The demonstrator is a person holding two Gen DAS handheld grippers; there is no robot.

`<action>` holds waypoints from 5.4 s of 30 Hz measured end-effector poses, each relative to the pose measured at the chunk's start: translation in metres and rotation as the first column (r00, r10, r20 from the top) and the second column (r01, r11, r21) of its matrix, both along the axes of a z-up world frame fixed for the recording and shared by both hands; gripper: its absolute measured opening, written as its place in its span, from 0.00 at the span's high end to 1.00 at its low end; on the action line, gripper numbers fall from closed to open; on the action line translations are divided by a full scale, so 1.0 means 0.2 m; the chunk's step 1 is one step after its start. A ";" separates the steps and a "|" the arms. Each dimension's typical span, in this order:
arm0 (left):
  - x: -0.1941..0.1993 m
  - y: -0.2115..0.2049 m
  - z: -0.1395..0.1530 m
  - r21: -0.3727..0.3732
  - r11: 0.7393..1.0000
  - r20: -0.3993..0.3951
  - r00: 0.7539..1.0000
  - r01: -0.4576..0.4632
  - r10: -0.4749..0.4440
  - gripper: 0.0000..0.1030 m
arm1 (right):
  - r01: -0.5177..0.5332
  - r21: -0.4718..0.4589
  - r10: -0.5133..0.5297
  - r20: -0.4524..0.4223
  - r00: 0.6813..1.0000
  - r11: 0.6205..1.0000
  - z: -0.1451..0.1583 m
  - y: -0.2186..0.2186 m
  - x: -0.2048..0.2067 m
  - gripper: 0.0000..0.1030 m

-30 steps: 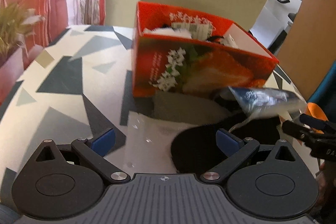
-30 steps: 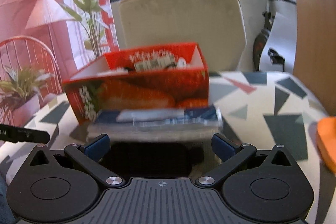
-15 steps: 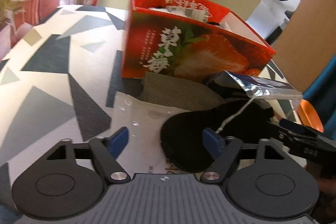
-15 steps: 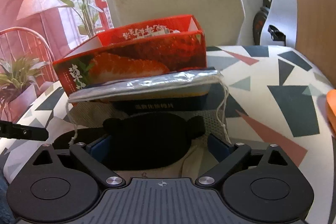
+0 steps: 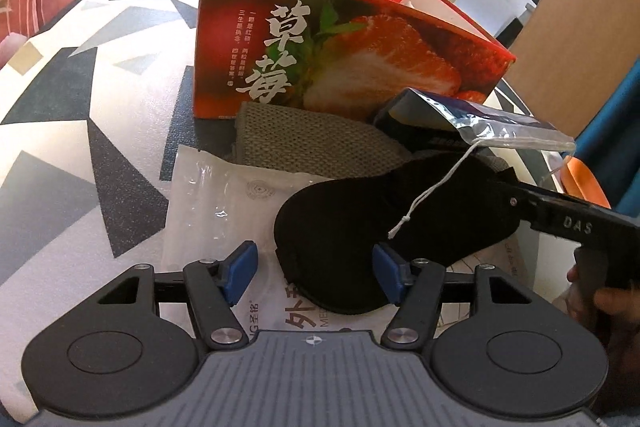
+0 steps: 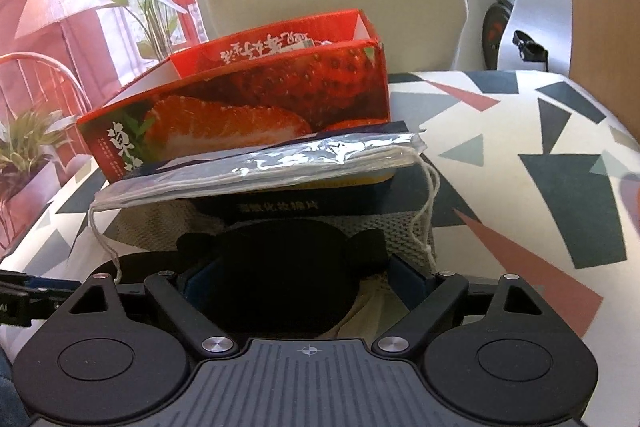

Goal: Organize soft objects

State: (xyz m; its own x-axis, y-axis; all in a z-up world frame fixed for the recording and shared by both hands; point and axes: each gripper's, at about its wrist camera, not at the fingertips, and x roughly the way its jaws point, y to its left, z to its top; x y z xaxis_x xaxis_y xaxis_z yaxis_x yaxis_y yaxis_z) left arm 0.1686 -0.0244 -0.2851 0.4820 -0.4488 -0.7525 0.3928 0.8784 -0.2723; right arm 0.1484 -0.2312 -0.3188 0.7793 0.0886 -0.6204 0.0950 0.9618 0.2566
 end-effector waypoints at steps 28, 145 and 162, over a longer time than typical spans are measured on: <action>0.02 0.06 0.00 0.033 0.998 -0.005 0.998 -0.062 0.062 0.36 | -0.048 0.116 0.049 -0.009 0.999 0.992 0.09 -0.01 -0.05 0.67; 0.91 -0.23 0.38 -0.025 1.000 0.079 0.997 -0.011 0.013 0.77 | -0.229 -0.172 0.229 -0.020 0.973 0.958 0.59 0.05 1.09 0.90; 0.95 -0.35 0.24 0.091 0.995 0.000 0.999 0.047 -0.047 0.76 | -0.208 -0.117 0.183 -0.197 0.963 0.971 0.35 0.06 1.15 0.90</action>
State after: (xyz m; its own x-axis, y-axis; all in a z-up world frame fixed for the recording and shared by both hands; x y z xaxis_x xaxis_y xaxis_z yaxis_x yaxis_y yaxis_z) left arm 0.3585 -0.0940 -0.2362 0.4637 -0.4008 -0.7902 0.4350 0.8799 -0.1911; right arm 0.3774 -0.2201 -0.2480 0.6264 0.1333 -0.7681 -0.0651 0.9908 0.1188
